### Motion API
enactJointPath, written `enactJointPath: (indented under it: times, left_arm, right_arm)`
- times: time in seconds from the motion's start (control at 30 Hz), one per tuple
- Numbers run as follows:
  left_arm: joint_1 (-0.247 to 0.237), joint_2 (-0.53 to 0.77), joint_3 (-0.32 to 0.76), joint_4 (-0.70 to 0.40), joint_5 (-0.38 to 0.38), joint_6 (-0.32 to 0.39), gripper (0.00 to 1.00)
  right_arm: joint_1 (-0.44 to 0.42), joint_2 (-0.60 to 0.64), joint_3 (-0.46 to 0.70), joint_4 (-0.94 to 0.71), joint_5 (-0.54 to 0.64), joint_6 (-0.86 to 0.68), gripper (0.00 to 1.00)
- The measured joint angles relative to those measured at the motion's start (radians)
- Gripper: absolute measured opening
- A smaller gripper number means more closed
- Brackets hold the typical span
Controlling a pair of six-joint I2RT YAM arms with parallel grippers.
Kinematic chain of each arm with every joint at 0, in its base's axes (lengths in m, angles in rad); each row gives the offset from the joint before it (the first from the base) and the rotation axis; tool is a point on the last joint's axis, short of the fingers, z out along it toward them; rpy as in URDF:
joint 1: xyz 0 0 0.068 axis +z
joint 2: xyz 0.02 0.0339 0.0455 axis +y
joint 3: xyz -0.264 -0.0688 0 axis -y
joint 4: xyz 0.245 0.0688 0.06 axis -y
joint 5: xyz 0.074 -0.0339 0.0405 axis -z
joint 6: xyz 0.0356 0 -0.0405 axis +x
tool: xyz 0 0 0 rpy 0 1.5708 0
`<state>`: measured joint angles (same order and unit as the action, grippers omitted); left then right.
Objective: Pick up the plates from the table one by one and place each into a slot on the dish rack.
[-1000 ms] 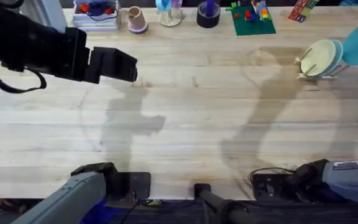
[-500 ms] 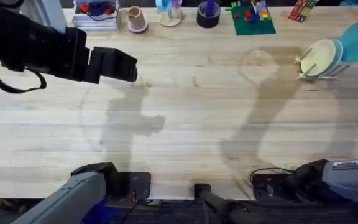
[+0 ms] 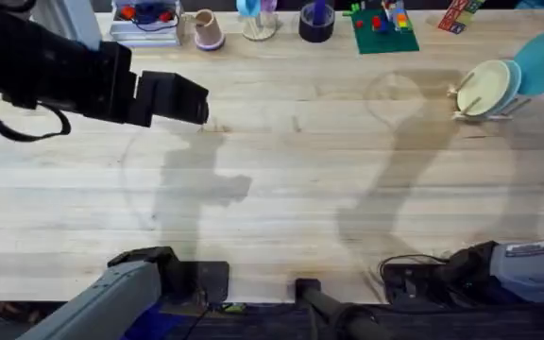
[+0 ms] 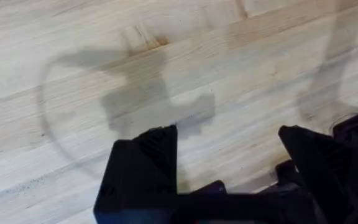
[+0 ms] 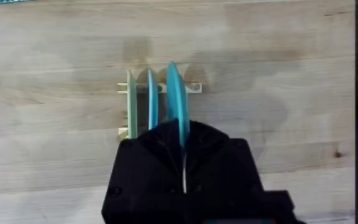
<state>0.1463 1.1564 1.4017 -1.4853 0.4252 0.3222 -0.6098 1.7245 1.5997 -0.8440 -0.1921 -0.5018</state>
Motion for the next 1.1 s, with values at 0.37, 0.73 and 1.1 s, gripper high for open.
enactJointPath:
  times: [0.37, 0.73, 1.1]
  left_arm:
    - [0.000, 0.000, 0.000, 0.000, 0.000, 0.000, 0.993]
    - [0.000, 0.000, 0.000, 0.000, 0.000, 0.000, 0.993]
    - [0.000, 0.000, 0.000, 0.000, 0.000, 0.000, 0.993]
  right_arm:
    - [0.000, 0.048, 0.000, 0.002, -0.003, 0.012, 0.028]
    - [0.015, 0.077, 0.000, 0.001, -0.004, 0.023, 0.028]
    - [0.016, 0.077, 0.000, 0.002, -0.003, 0.023, 0.028]
